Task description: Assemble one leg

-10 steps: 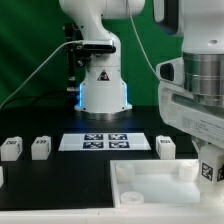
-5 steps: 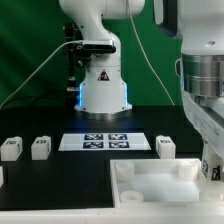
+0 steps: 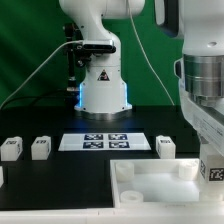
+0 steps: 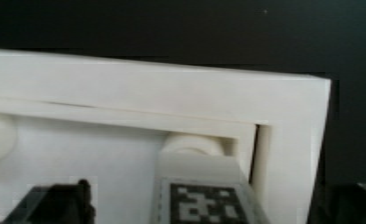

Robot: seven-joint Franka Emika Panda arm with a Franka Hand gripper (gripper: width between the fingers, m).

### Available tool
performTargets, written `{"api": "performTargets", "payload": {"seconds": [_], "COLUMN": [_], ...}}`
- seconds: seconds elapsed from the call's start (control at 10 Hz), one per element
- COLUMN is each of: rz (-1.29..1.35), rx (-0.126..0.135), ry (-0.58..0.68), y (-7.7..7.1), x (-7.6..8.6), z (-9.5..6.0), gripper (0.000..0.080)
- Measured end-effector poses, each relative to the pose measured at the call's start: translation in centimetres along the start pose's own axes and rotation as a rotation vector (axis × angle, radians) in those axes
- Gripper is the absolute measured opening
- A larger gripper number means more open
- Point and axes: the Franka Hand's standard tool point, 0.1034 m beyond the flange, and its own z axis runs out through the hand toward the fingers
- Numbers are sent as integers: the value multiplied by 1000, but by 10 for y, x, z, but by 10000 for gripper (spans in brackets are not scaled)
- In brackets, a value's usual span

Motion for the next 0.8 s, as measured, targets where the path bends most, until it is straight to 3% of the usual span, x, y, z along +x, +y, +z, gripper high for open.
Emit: {"api": "performTargets", "payload": {"seconds": [0.8], "rz": [-1016], "rx": [-20], "ry": [39], "y": [-1], "x": [2], "z": [-2], "gripper": [649]}}
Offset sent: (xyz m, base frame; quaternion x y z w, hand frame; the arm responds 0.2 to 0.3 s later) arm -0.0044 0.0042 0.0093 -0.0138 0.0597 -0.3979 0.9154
